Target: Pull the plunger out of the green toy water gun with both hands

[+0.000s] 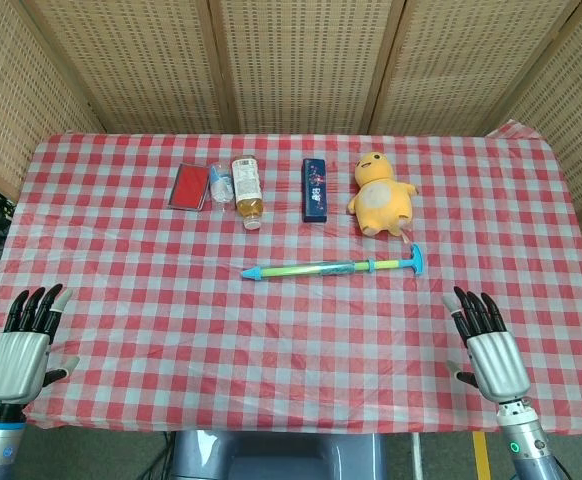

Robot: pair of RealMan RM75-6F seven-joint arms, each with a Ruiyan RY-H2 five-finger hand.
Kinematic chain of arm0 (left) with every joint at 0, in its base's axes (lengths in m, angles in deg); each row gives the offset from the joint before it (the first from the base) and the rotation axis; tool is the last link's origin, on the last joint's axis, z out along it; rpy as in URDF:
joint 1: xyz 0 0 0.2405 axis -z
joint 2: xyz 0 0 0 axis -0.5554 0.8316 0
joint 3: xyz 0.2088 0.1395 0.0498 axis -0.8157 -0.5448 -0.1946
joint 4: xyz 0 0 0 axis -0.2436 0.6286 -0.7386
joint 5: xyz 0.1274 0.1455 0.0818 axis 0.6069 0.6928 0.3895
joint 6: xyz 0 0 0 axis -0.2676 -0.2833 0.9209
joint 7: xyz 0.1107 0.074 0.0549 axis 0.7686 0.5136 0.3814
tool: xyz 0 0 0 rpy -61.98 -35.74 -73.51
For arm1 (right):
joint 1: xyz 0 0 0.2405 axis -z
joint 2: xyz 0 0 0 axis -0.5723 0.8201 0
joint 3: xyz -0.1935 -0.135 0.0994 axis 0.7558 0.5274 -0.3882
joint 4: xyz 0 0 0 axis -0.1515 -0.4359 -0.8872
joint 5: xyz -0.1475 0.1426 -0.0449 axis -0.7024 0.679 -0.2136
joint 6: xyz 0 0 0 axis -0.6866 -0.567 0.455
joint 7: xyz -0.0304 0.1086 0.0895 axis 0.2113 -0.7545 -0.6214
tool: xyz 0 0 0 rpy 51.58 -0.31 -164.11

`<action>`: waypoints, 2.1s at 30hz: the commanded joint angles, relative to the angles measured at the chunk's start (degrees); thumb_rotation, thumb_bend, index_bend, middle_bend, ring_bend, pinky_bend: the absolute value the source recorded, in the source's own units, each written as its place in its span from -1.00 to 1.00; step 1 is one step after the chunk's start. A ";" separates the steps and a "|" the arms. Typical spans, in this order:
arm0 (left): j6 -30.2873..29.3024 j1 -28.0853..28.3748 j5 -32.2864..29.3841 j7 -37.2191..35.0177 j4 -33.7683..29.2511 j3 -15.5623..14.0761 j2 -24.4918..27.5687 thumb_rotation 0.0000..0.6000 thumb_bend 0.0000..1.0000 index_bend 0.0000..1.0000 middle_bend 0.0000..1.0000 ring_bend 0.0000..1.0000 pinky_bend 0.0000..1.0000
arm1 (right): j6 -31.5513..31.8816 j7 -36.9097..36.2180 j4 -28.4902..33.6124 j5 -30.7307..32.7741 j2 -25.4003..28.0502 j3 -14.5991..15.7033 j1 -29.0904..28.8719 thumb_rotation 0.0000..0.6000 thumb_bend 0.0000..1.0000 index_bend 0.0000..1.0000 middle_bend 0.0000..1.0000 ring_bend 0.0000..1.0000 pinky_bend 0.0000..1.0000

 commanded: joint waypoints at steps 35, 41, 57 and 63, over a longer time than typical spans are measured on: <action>-0.17 -1.13 -2.73 -3.15 -0.33 3.70 0.66 1.00 -1.00 -1.00 -1.00 -1.00 -1.00 | -18.61 10.83 2.97 14.73 -1.44 -18.69 -16.92 1.00 -0.81 -0.70 0.37 0.34 -0.16; 0.14 -1.05 -3.98 -3.76 -0.34 4.62 1.10 1.00 -1.00 -1.00 -1.00 -1.00 -1.00 | -25.47 16.06 -1.71 23.29 -3.92 -22.26 -23.02 1.00 -0.67 -0.28 0.96 0.93 0.36; 1.99 -0.55 -6.73 -4.23 -0.02 5.80 1.43 1.00 -1.00 -1.00 -1.00 -1.00 -1.00 | -36.76 22.31 -15.89 41.17 -10.56 -20.39 -30.18 1.00 -0.08 0.05 1.00 1.00 0.56; 2.58 -0.34 -7.07 -4.26 0.10 5.82 1.41 1.00 -1.00 -1.00 -1.00 -1.00 -1.00 | -38.19 21.45 -19.72 43.18 -12.23 -19.00 -30.73 1.00 0.03 0.04 1.00 1.00 0.56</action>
